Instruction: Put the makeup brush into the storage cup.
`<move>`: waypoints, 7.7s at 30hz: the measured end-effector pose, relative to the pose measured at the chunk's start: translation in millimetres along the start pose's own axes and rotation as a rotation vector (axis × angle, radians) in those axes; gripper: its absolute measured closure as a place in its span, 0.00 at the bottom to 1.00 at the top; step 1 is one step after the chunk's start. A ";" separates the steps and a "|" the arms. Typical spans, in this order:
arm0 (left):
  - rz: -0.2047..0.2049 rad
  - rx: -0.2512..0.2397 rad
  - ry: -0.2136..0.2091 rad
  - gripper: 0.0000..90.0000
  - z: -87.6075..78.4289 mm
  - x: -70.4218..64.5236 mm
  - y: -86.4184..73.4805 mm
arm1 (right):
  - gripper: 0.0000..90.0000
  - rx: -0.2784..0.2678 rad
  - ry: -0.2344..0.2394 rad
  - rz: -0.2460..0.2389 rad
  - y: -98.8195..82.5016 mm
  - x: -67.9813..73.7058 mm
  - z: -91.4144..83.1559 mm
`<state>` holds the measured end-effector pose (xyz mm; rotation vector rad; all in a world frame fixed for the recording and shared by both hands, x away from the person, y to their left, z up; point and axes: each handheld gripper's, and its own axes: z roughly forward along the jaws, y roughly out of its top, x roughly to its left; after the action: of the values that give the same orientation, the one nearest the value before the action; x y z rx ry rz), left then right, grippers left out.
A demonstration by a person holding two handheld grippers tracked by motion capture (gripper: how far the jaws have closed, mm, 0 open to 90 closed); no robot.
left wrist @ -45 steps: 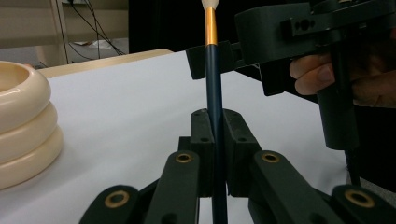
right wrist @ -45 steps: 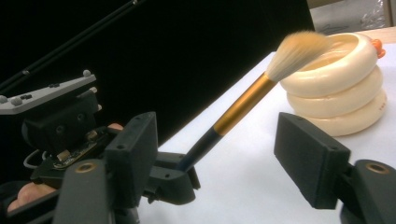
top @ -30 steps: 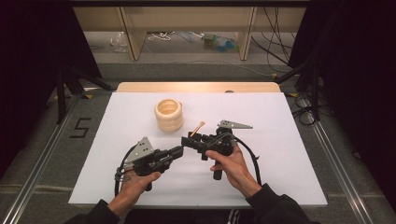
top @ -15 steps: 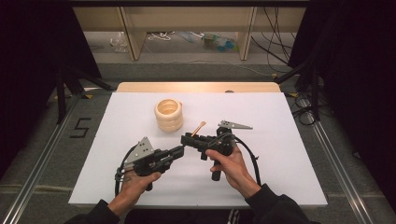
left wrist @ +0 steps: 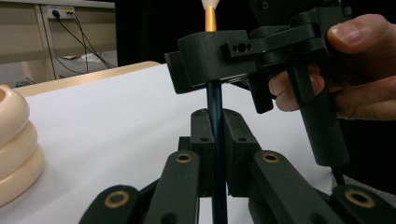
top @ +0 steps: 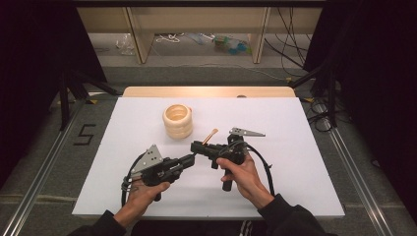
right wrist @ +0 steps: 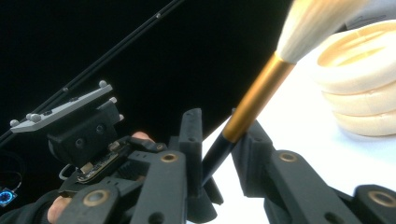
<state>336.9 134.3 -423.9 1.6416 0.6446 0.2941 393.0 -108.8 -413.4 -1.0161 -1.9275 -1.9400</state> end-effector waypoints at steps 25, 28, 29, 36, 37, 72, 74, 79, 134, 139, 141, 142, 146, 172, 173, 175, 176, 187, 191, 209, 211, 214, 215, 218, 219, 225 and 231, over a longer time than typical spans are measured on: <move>0.000 0.001 0.002 0.64 2.7 2.6 -1.1 | 0.92 -0.012 0.043 -0.013 0.3 4.6 -1.1; -0.021 0.007 0.009 0.52 2.6 3.3 -1.3 | 0.92 -0.007 0.029 -0.059 1.7 6.8 -1.0; -0.009 0.012 0.005 0.48 2.3 4.4 -1.0 | 0.92 -0.004 0.024 -0.067 2.2 7.6 -1.3; 0.000 0.039 0.046 0.34 1.0 6.3 -1.5 | 0.92 0.023 -0.024 -0.155 5.4 10.0 -3.4; 0.015 0.047 0.049 0.33 0.5 7.2 -1.9 | 0.92 0.028 -0.028 -0.157 5.8 10.6 -4.0; 0.108 0.112 0.131 0.20 -25.2 39.5 -17.1 | 0.92 0.068 -0.196 -0.402 26.0 10.0 -15.5; 0.111 0.113 0.134 0.20 -27.2 40.3 -17.9 | 0.92 0.062 -0.204 -0.407 27.0 8.7 -16.1; 0.124 0.093 0.152 0.21 -34.2 41.7 -17.7 | 0.92 0.061 -0.214 -0.418 30.6 8.6 -18.3; 0.079 0.077 0.180 0.18 -49.3 47.8 -21.5 | 0.92 0.048 -0.279 -0.459 85.5 -4.9 17.8; 0.080 0.078 0.180 0.18 -49.3 47.6 -21.5 | 0.92 0.053 -0.293 -0.482 90.5 -6.5 27.0; 0.076 0.071 0.180 0.18 -48.9 47.7 -21.5 | 0.92 0.053 -0.293 -0.480 92.2 -7.9 30.7; 0.075 0.068 0.173 0.18 -48.8 48.1 -21.7 | 0.92 0.055 -0.297 -0.481 92.9 -8.4 32.0; 0.077 0.070 0.174 0.18 -49.5 48.3 -21.2 | 0.92 0.067 -0.305 -0.485 96.7 -10.1 38.5; 0.082 0.075 0.180 0.18 -50.1 48.4 -20.6 | 0.92 0.068 -0.332 -0.488 114.4 -18.9 72.3; 0.083 0.071 0.173 0.18 -49.7 48.9 -20.8 | 0.92 0.068 -0.331 -0.490 114.7 -19.8 73.0; 0.081 0.070 0.174 0.18 -49.6 48.8 -20.7 | 0.92 0.070 -0.338 -0.485 115.3 -21.0 74.2; 0.081 0.070 0.174 0.18 -49.6 48.8 -20.7 | 0.92 0.068 -0.338 -0.486 115.7 -21.8 74.8; 0.083 0.075 0.177 0.18 -50.4 48.5 -20.4 | 0.92 0.077 -0.370 -0.486 122.0 -29.0 89.9; 0.082 0.073 0.177 0.18 -50.6 48.6 -20.2 | 0.92 0.088 -0.385 -0.491 124.1 -33.8 95.7; 0.074 0.067 0.175 0.18 -50.3 48.0 -20.0 | 0.92 0.085 -0.403 -0.456 125.8 -46.4 112.8; 0.075 0.068 0.174 0.18 -50.1 47.9 -20.0 | 0.92 0.086 -0.402 -0.455 125.6 -46.9 113.0; 0.072 0.068 0.174 0.18 -49.9 47.6 -20.1 | 0.92 0.089 -0.408 -0.457 124.6 -49.9 115.2; 0.077 0.068 0.173 0.18 -50.1 47.8 -19.9 | 0.92 0.090 -0.404 -0.453 124.2 -50.1 115.7; 0.076 0.068 0.173 0.18 -50.1 48.0 -19.9 | 0.92 0.095 -0.414 -0.463 124.1 -50.8 116.6; 0.076 0.067 0.173 0.18 -50.0 47.9 -19.9 | 0.92 0.092 -0.411 -0.460 123.9 -51.4 117.1; 0.072 0.067 0.173 0.18 -49.4 47.3 -19.9 | 0.92 0.097 -0.420 -0.462 123.2 -55.8 119.5; 0.080 0.069 0.168 0.18 -49.1 47.2 -19.7 | 0.92 0.102 -0.423 -0.447 121.4 -58.9 123.3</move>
<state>344.0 202.4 -441.9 1.7233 0.7232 0.4762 547.7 -24.1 -365.6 -1.1106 -2.6531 -1.9210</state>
